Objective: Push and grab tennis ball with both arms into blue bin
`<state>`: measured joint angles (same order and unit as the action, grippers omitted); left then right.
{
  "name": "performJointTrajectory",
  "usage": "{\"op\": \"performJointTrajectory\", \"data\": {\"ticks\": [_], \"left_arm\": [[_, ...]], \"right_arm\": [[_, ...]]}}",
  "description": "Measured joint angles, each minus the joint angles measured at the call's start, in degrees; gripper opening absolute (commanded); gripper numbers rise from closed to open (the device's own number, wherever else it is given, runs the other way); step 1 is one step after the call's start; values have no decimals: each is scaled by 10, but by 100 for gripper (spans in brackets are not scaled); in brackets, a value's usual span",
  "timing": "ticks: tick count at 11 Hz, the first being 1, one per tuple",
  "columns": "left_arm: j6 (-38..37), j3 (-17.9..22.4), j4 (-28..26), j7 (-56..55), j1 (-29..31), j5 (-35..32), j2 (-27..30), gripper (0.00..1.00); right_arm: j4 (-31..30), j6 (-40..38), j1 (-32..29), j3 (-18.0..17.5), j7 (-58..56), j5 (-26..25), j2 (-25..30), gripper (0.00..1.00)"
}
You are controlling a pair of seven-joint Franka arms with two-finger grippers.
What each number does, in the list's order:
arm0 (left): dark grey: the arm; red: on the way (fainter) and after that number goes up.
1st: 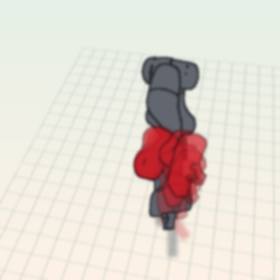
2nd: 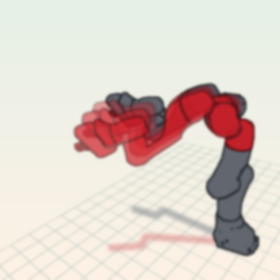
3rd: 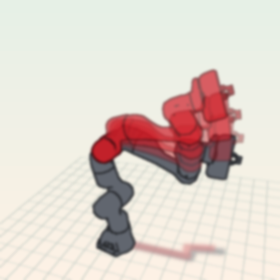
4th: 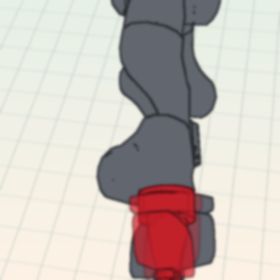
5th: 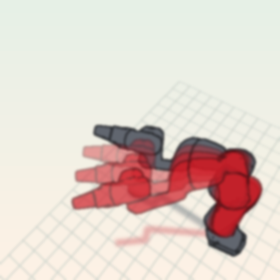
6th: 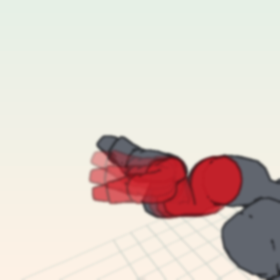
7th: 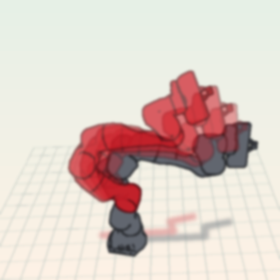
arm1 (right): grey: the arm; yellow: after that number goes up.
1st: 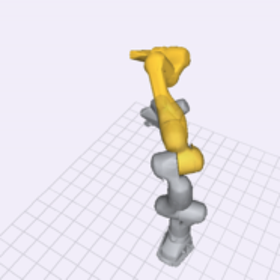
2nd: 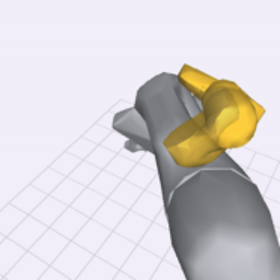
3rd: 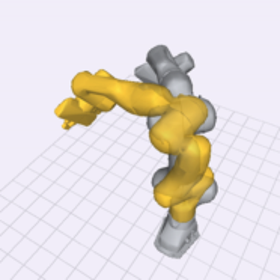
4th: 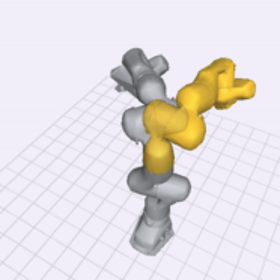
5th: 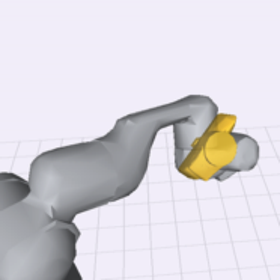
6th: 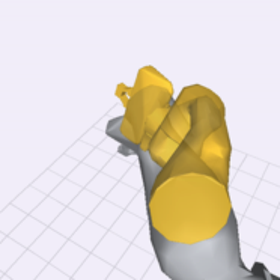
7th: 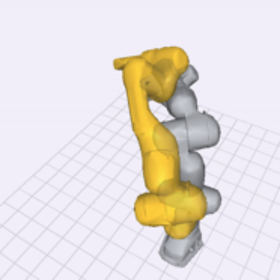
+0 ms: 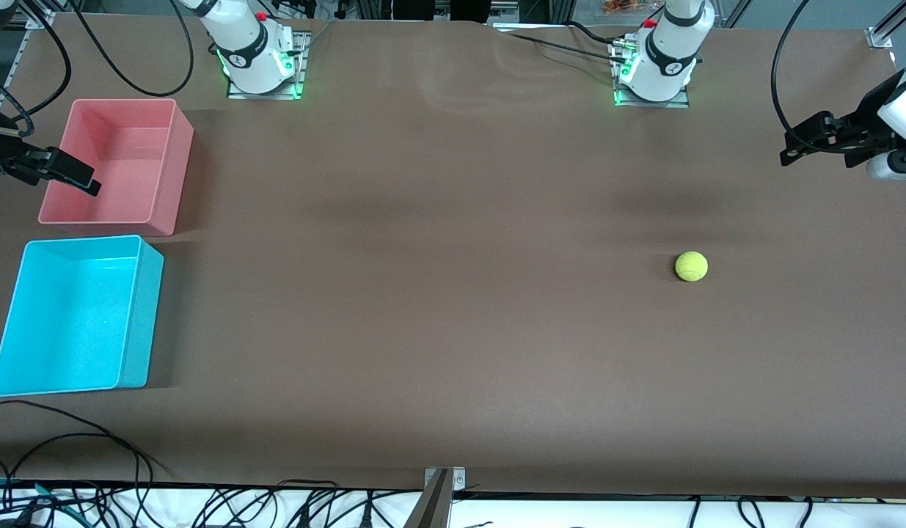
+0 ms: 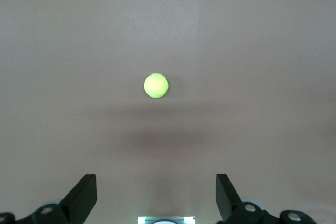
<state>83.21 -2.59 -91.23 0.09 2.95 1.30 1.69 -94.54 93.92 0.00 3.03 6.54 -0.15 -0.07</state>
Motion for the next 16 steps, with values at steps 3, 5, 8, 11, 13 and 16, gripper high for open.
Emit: {"op": "performJointTrajectory", "data": {"ticks": [3, 5, 8, 11, 13, 16], "left_arm": [[-7, 0, 0, 0, 0, -11, -1, 100], [-7, 0, 0, 0, 0, -12, -1, 100], [-7, 0, 0, 0, 0, -12, -2, 100], [-7, 0, 0, 0, 0, -12, -2, 100], [-7, 0, 0, 0, 0, -12, -2, 100], [-7, 0, 0, 0, 0, -12, -2, 100]], "right_arm": [[2, -5, 0, 0, 0, 0, 1, 100], [8, -7, 0, 0, 0, 0, 1, 100], [10, -11, 0, 0, 0, 0, 1, 100], [10, -24, -1, 2, 0, -1, 3, 100], [10, -24, -1, 1, 0, -1, 5, 100], [10, -25, -1, 1, 0, -1, 5, 100]]}}
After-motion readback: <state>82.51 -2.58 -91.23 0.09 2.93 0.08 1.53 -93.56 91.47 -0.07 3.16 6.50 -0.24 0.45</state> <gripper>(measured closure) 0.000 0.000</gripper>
